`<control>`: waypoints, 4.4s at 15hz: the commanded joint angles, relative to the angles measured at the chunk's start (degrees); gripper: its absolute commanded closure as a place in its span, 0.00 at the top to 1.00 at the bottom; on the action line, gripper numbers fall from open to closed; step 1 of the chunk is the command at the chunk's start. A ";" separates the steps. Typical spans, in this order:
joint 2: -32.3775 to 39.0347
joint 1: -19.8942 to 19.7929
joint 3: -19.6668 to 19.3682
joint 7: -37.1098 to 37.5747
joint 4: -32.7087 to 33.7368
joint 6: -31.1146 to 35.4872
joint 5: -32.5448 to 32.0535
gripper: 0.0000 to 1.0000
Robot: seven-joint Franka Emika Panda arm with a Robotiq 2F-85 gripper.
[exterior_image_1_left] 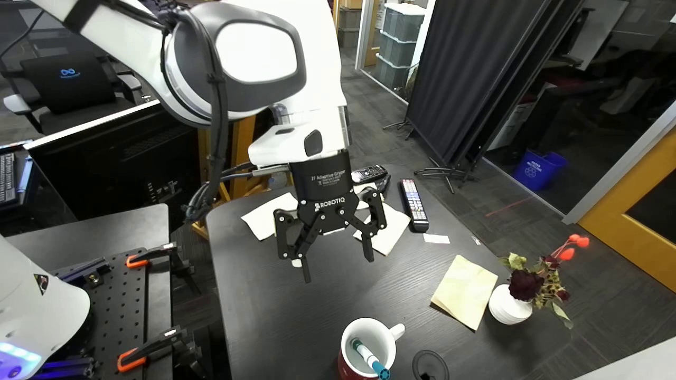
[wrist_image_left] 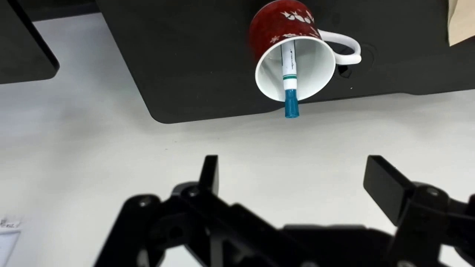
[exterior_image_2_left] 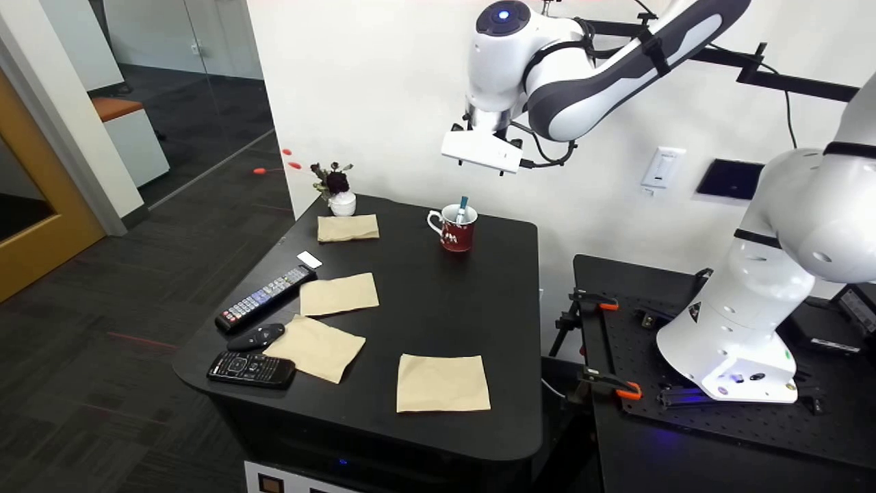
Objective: Take the pen out of the cup and put it on the table
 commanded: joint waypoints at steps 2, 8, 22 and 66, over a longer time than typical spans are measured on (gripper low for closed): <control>5.66 1.72 -2.97 6.20 2.70 0.89 -2.99 1.00; 12.53 2.60 -6.36 2.11 6.24 2.49 -1.24 1.00; 23.57 4.48 -10.16 -11.41 13.11 8.12 3.23 0.62; 27.89 12.00 -19.23 -10.35 16.06 7.31 -0.08 0.05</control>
